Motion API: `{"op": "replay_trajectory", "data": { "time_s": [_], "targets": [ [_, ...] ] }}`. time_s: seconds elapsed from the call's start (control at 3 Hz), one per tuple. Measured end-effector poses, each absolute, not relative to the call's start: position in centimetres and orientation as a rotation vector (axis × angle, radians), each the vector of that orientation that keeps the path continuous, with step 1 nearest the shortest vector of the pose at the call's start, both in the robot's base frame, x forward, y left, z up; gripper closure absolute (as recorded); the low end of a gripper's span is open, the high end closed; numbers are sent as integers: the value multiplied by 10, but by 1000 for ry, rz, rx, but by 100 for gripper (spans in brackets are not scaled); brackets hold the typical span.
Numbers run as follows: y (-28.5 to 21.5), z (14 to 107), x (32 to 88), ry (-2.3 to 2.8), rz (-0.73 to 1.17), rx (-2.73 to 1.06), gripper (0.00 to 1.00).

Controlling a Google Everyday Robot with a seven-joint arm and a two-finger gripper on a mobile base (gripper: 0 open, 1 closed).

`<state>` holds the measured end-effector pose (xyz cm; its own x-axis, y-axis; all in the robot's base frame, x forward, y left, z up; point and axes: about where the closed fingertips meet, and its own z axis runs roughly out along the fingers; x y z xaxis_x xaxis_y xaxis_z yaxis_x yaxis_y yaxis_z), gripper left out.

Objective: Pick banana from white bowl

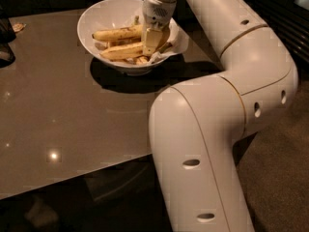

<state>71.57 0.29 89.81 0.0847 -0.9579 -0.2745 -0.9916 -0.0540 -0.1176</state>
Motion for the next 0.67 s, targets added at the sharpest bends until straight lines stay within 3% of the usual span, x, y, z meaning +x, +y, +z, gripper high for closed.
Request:
{"op": "replay_trajectory", "data": {
  "time_s": [0.33, 0.67],
  "targets": [
    [1, 890, 716, 1965, 187, -2102, 49],
    [-3, 887, 714, 1976, 196, -2103, 67]
  ]
}}
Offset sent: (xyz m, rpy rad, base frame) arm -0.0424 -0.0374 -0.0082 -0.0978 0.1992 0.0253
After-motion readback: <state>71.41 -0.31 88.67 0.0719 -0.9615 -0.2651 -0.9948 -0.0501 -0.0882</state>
